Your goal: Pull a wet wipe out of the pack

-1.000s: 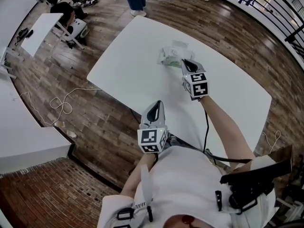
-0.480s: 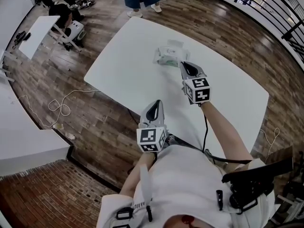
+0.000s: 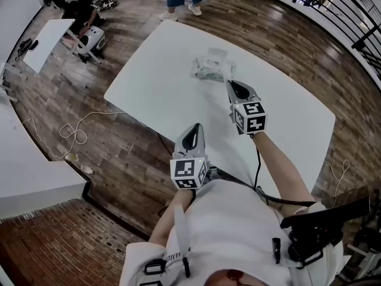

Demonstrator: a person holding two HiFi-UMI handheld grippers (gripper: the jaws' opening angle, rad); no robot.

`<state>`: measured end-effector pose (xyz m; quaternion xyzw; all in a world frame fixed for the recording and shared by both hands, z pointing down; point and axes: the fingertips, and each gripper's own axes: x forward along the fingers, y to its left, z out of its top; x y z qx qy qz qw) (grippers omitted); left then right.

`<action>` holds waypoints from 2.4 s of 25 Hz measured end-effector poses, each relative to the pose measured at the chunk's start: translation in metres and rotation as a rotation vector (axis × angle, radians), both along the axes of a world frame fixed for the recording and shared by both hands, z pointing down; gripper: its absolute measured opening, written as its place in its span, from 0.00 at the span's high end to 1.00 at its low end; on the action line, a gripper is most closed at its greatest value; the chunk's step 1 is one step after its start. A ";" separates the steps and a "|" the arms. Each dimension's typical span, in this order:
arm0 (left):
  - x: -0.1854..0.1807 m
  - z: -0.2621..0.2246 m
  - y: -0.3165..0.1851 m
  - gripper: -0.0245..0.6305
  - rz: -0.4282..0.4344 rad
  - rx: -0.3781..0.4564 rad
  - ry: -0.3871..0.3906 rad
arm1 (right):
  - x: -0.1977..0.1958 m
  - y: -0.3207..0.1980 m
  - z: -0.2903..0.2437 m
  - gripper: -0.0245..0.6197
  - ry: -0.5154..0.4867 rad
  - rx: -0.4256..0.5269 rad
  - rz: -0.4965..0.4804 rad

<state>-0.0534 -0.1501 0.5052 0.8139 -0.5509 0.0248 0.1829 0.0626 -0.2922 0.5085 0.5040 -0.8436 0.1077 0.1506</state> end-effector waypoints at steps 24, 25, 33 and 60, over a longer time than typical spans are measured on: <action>0.007 -0.004 0.006 0.96 0.004 0.006 -0.001 | 0.012 0.064 0.031 0.94 -0.006 -0.071 -0.016; 0.006 -0.004 0.006 0.96 0.003 0.006 -0.002 | 0.012 0.068 0.033 0.94 -0.005 -0.076 -0.017; 0.007 -0.003 0.008 0.96 0.005 0.005 -0.004 | 0.013 0.093 0.051 0.94 -0.014 -0.120 -0.017; 0.002 0.000 0.009 0.96 -0.012 -0.007 -0.012 | -0.004 0.159 0.128 0.94 0.073 -0.292 -0.092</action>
